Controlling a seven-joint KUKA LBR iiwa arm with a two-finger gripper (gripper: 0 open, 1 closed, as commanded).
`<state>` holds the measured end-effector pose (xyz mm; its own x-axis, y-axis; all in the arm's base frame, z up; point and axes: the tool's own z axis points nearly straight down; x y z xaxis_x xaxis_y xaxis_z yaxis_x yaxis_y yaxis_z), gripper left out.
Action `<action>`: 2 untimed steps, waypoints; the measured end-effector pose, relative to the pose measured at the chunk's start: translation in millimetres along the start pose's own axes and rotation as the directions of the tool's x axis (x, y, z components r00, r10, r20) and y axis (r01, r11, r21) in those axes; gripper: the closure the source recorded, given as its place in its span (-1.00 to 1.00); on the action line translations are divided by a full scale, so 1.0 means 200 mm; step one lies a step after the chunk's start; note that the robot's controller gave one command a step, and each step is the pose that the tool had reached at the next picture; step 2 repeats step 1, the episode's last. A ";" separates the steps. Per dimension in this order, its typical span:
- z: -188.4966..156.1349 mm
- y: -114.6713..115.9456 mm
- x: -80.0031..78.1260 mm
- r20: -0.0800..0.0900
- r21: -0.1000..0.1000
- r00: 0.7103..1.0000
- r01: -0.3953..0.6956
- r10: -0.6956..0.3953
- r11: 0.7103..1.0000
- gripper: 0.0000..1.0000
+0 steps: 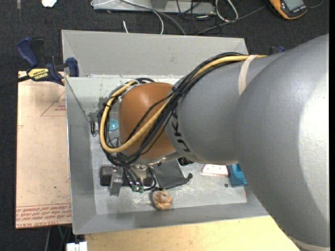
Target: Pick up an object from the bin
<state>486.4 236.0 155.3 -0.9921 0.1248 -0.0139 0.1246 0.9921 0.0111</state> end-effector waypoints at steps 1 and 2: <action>-0.14 0.00 0.01 -0.009 0.006 1.000 0.001 -0.001 1.000 1.00; -0.14 0.00 0.01 -0.009 0.006 1.000 0.001 -0.001 1.000 1.00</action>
Offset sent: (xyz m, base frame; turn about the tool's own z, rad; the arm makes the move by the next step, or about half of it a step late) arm -0.0021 -0.0008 0.0440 -0.0007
